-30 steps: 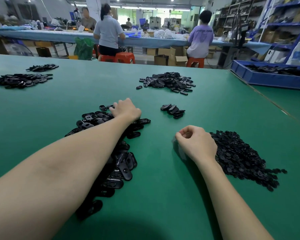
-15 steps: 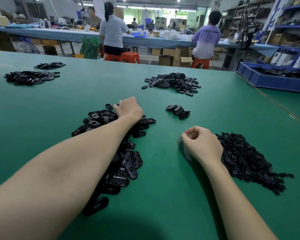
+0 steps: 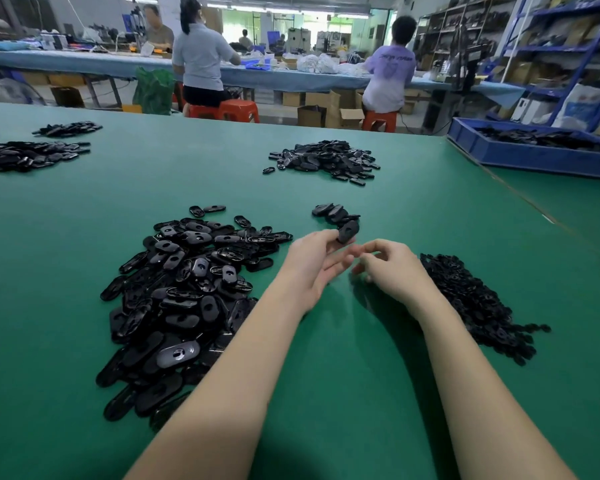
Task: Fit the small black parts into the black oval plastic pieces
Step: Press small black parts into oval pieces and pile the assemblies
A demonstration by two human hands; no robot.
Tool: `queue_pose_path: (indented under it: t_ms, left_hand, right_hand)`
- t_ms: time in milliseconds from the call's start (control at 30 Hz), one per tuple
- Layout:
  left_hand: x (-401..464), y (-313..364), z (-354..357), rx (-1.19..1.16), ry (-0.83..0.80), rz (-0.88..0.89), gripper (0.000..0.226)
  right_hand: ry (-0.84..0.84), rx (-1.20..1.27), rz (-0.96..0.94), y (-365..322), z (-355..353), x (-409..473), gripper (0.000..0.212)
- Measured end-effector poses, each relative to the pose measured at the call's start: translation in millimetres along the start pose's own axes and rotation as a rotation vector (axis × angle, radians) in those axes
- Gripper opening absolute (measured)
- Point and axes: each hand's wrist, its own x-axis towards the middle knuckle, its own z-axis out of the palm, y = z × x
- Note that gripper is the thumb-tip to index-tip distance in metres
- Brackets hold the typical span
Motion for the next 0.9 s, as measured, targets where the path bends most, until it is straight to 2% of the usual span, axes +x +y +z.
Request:
queue_pose_path:
  t_ms: [133, 300, 433, 633, 900]
  left_hand:
    - [-0.8, -8.5, -5.1, -0.118, -0.022, -0.044, 0.016]
    - [-0.3, -9.8, -6.6, -0.116, 0.004, -0.019, 0.008]
    - [-0.1, -11.6, -9.9, -0.079, -0.018, 0.014, 0.023]
    - [-1.5, -13.3, -8.8, 0.031, -0.072, 0.017, 0.023]
    - [-3.3, -17.3, -4.9, 0.11, -0.059, 0.059, 0.021]
  right_hand:
    - [0.013, 0.119, -0.005, 2.0, -14.7, -1.7, 0.024]
    - [0.063, -0.093, -0.02, 6.1, -37.8, -2.0, 0.027]
    - [0.088, -0.25, 0.04, 11.8, -48.8, -2.8, 0.031]
    - [0.004, -0.474, 0.073, 10.4, -55.1, -4.0, 0.017]
    - [0.052, -0.506, 0.12, 9.3, -48.7, -6.6, 0.01]
